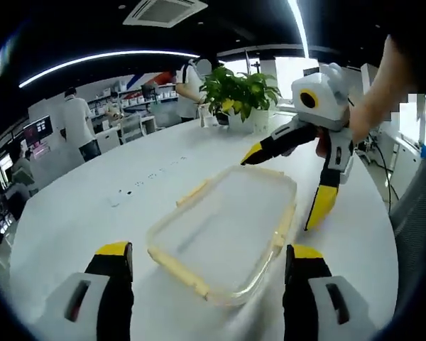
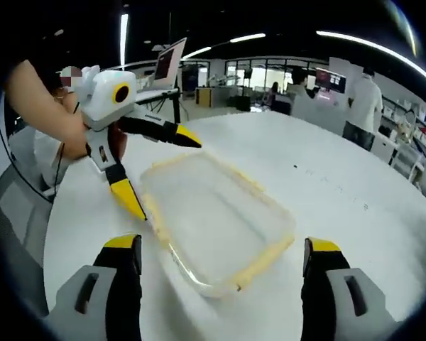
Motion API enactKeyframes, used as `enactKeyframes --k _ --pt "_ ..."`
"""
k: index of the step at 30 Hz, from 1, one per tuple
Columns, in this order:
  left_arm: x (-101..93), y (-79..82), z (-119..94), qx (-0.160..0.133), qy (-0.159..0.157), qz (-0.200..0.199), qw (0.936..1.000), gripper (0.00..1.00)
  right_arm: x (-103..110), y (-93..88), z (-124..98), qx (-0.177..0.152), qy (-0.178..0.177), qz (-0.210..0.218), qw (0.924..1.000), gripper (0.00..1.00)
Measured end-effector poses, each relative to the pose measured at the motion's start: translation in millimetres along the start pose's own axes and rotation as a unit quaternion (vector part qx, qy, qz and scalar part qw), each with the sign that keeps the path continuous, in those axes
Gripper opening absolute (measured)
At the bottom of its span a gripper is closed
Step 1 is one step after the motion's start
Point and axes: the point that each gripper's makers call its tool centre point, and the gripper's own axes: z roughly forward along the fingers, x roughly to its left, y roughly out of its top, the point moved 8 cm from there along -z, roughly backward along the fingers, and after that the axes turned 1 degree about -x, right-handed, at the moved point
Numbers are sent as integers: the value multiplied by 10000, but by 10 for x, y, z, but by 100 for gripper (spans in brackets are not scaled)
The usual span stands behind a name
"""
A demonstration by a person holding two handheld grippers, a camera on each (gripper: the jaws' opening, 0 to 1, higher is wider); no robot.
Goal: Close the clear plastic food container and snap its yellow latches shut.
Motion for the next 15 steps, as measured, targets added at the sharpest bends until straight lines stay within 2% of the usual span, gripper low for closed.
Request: enactKeyframes --k 6,8,9,10,15 --pt "-45 -29 -53 -56 119 -140 9998 88 25 -48 -55 8 -188 239 9995 92" --pt "-58 -45 -68 -122 134 -221 9996 93 35 -63 -81 -62 -263 402 9988 97" --pt "-78 -71 -74 -104 126 -222 9996 95 24 -58 -98 -117 -442 380 9982 100" --pt "-90 -89 -80 -74 120 -209 9997 96 51 -72 -116 -62 -335 382 9987 100" --pt "-132 -163 -147 -38 98 -347 9993 99 81 -55 -164 -193 -419 545 9974 100"
